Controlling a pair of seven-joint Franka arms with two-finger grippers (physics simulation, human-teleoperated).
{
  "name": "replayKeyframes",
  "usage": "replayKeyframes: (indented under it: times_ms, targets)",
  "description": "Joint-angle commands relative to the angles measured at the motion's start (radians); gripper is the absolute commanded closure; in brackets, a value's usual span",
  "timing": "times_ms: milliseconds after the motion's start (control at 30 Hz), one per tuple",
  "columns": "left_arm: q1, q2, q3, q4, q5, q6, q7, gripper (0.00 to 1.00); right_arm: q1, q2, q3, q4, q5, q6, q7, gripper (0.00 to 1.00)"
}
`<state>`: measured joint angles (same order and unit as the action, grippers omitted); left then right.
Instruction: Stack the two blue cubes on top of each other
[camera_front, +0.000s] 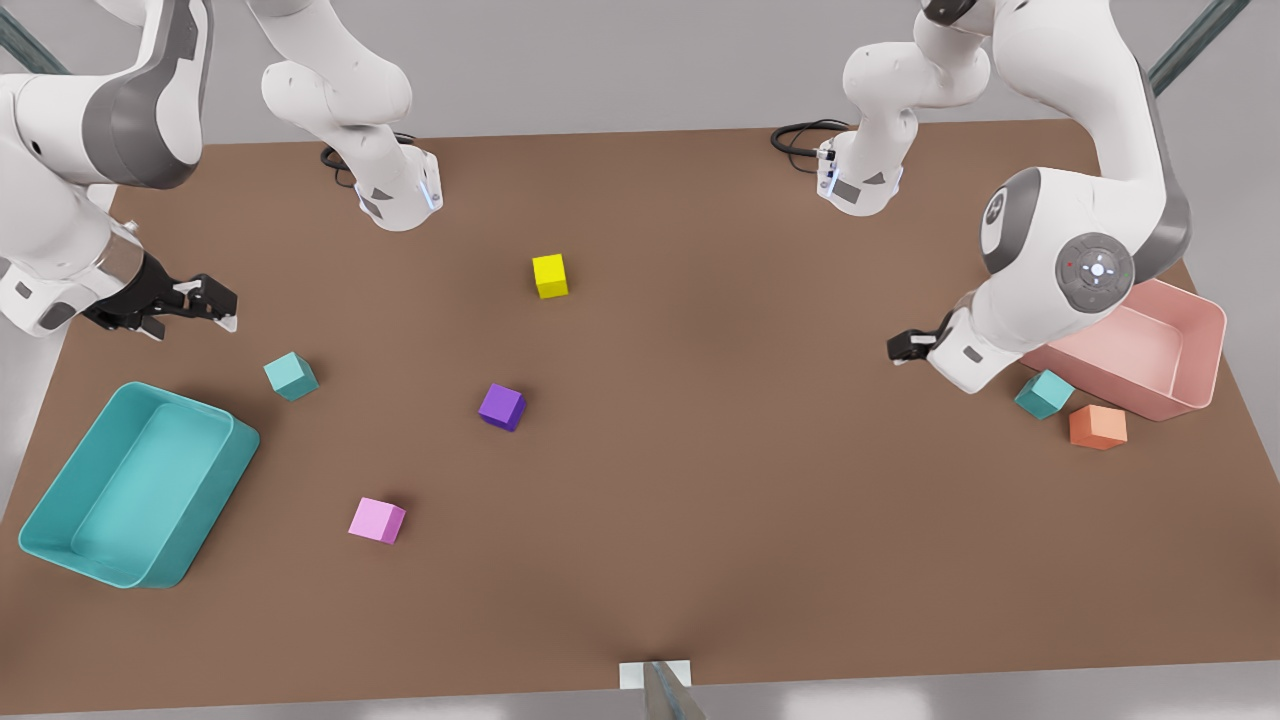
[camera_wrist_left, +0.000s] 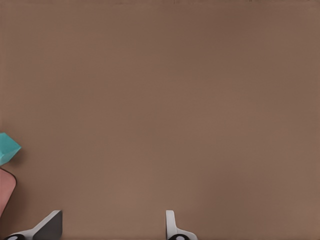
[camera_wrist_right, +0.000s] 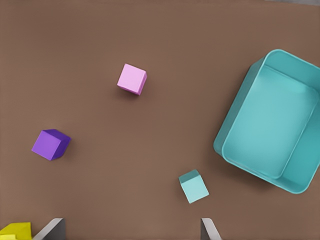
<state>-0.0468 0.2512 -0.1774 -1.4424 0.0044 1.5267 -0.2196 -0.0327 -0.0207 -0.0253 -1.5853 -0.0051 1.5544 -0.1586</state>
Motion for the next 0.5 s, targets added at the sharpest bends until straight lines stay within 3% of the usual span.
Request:
replayKeyframes:
  times_ms: [0, 100, 200, 400, 467]
  targets:
    - [0.002, -0.001, 0.001, 0.000, -0.001, 0.004, -0.038, 0.00, 0.008, -0.001, 0.001, 0.001, 0.001, 0.007, -0.035, 0.00]
    - [0.002, -0.001, 0.000, 0.000, -0.001, 0.003, -0.038, 0.00, 0.008, 0.018, -0.001, -0.004, -0.003, -0.025, -0.032, 0.00]
    - [0.001, -0.001, 0.000, -0.001, -0.001, 0.003, -0.038, 0.00, 0.008, 0.148, -0.030, -0.038, -0.015, -0.001, -0.049, 0.00]
    - [0.001, -0.001, 0.000, -0.004, -0.001, 0.003, -0.040, 0.00, -0.033, 0.179, -0.031, -0.263, -0.016, 0.249, -0.096, 0.00]
    - [0.001, -0.001, 0.000, -0.004, -0.001, 0.001, -0.038, 0.00, -0.052, 0.168, -0.031, -0.386, -0.007, 0.426, -0.154, 0.00]
